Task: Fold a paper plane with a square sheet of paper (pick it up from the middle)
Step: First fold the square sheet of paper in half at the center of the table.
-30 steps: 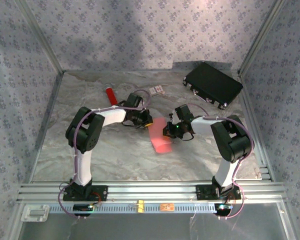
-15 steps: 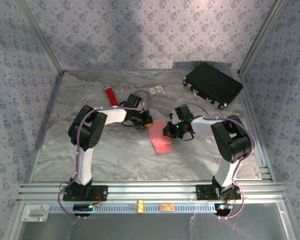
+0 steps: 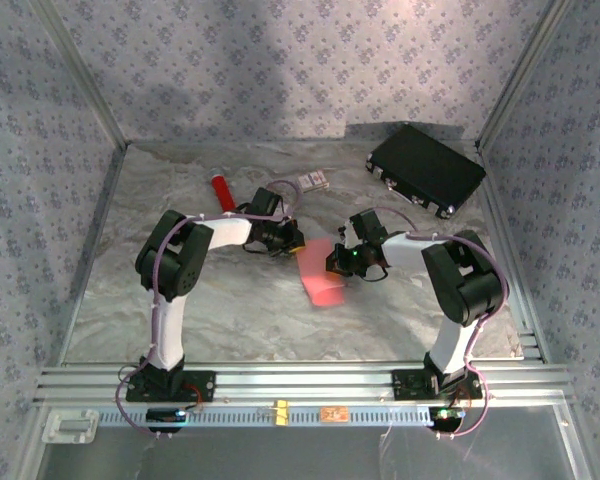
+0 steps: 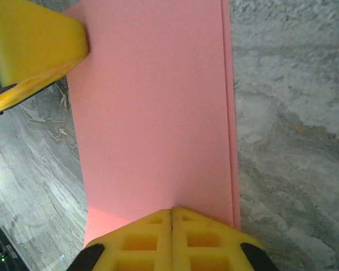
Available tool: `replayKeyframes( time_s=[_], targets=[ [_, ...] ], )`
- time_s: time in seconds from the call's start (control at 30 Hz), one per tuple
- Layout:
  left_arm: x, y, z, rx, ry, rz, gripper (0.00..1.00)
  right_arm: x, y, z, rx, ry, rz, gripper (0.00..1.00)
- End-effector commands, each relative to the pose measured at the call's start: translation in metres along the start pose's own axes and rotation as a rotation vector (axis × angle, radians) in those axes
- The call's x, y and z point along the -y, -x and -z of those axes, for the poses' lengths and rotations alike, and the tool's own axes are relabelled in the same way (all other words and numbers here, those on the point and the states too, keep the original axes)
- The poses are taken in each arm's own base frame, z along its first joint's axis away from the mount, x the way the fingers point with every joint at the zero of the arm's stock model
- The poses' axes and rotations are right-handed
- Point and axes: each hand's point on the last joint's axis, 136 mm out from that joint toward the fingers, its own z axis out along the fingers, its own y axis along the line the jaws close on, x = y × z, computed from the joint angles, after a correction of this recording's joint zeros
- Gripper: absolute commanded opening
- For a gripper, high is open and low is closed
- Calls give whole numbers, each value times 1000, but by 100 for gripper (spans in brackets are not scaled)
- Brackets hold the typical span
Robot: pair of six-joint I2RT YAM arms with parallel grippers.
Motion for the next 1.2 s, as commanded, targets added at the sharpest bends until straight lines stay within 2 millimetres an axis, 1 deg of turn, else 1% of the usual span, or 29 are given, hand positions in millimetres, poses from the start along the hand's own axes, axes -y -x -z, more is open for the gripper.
replayKeyframes(
  time_s=[0.0, 0.13, 0.4, 0.67, 0.77, 0.8, 0.93, 0.97, 1.07, 1.17],
  targets=[
    [-42, 32, 14, 148, 156, 19, 2, 50, -34, -4, -87, -194, -64, 0],
    [-42, 39, 16, 162, 162, 15, 2, 50, -34, -4, -86, -194, -63, 0],
    [-42, 45, 20, 164, 187, 18, 2, 49, -33, -3, -82, -189, -63, 0],
    [-35, 50, 21, 155, 184, 16, 3, 49, -34, -4, -78, -182, -67, 0],
    [-23, 53, 30, 172, 166, 2, 3, 49, -34, -5, -72, -177, -78, 0],
    [-17, 54, 36, 183, 162, -6, 4, 48, -33, -5, -66, -171, -81, 0],
    [11, 56, 59, 217, 123, -44, 6, 45, -28, -5, -40, -157, -101, 0],
    [18, 53, 62, 215, 110, -55, 6, 44, -26, -5, -30, -155, -96, 0],
    [38, 34, 65, 188, 72, -74, 6, 42, -21, -3, -2, -155, -116, 0],
    [55, 1, 56, 118, 7, -62, 6, 40, -18, -1, 11, -156, -115, 0]
  ],
)
